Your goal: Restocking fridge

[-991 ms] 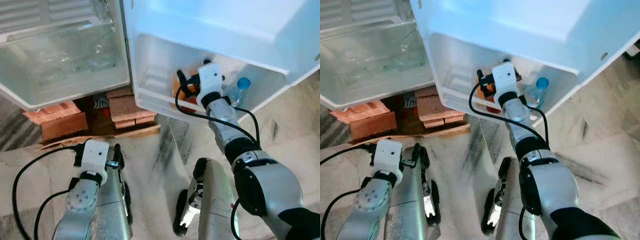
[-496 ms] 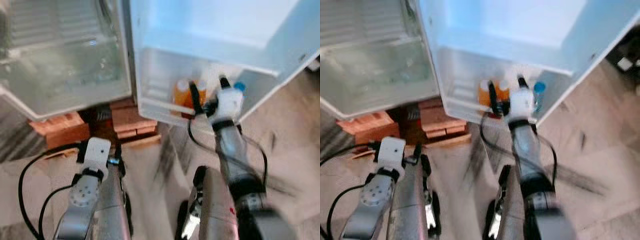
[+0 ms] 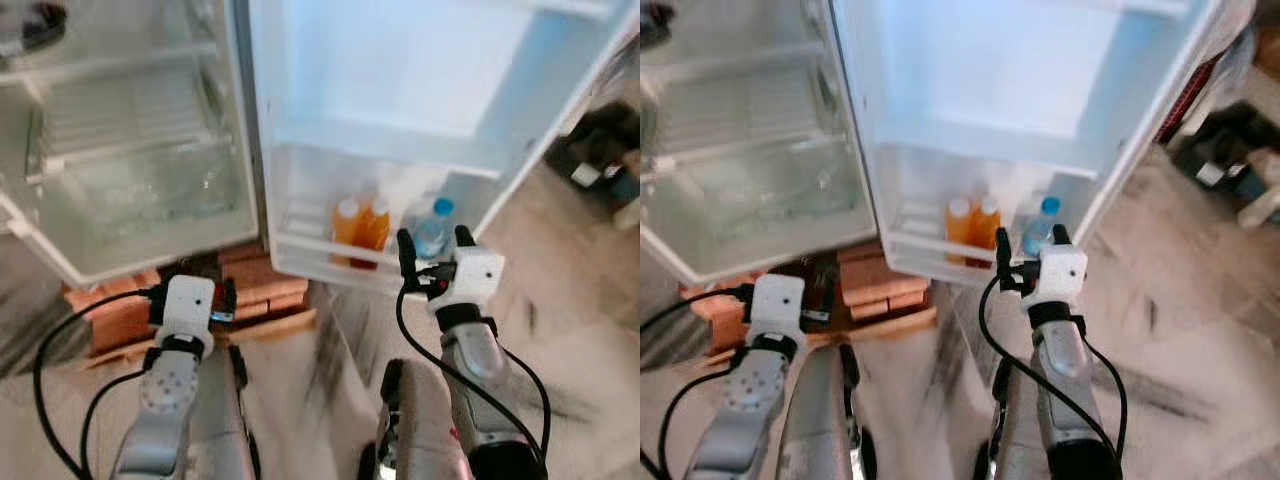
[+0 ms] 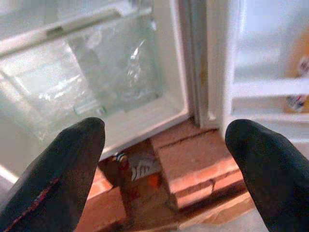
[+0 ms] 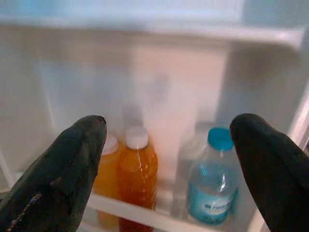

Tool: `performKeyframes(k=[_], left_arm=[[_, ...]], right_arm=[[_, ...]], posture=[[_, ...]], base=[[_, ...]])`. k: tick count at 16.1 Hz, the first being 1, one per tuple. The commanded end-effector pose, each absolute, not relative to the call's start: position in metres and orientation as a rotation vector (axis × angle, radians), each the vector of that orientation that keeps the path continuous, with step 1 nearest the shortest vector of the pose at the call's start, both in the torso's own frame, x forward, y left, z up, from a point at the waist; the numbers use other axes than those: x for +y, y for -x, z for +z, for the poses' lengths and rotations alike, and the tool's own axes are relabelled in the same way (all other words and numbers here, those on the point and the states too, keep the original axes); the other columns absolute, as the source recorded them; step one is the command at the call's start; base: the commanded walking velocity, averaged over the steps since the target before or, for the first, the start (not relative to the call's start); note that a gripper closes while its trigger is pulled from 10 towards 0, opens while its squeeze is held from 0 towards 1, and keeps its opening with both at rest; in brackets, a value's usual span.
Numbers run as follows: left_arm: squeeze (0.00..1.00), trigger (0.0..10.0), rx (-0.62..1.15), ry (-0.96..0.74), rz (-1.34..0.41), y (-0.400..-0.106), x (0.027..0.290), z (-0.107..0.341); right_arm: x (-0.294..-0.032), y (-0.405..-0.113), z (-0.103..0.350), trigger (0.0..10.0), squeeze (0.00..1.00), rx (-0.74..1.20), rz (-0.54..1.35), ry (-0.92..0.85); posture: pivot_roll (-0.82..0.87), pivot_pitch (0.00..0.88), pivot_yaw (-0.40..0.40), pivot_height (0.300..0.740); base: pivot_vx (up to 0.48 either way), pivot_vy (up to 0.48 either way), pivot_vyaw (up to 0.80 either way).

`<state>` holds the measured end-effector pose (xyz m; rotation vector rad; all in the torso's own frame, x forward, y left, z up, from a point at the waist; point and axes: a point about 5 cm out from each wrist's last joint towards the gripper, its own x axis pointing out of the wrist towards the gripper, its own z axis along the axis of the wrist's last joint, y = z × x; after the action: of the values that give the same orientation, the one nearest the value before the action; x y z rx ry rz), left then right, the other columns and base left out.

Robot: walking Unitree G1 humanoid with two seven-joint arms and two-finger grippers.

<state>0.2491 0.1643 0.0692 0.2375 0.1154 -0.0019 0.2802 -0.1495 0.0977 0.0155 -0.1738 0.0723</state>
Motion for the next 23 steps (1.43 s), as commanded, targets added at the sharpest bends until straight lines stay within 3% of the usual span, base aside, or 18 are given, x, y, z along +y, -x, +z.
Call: performKeyframes(k=[1,4,10,15,23], left_arm=[[0.0,10.0,0.142,-0.234,-0.008,-0.248,0.16,0.062],[0.0,10.0,0.156,-0.233,-0.046,-0.245,0.152,0.055],[0.0,10.0,0.11,-0.273,-0.041,-0.268,0.158,0.07],[0.0,10.0,0.126,-0.265,-0.047,-0.259,0.157,0.06],[0.0,10.0,0.19,-0.221,-0.063,-0.239,0.153,0.045]], right_arm=[[-0.152,-0.278,0.095,10.0,0.0,-0.15,0.056,-0.005],[-0.146,-0.275,0.088,10.0,0.0,-0.105,0.065,-0.019],[-0.141,-0.285,0.09,10.0,0.0,-0.082,0.071,-0.037],[-0.157,-0.273,0.083,10.0,0.0,-0.052,0.017,-0.043],[-0.166,-0.248,0.072,10.0,0.0,0.023,0.001,-0.053]], posture=[[0.17,0.009,-0.05,0.562],[0.17,0.007,-0.063,0.602],[0.2,0.006,-0.059,0.672],[0.17,0.02,-0.046,0.737],[0.17,0.034,-0.077,0.74]], base=[[0.0,0.0,0.0],[0.0,0.0,0.0],[0.0,0.0,0.0],[0.0,0.0,0.0],[0.0,0.0,0.0]])
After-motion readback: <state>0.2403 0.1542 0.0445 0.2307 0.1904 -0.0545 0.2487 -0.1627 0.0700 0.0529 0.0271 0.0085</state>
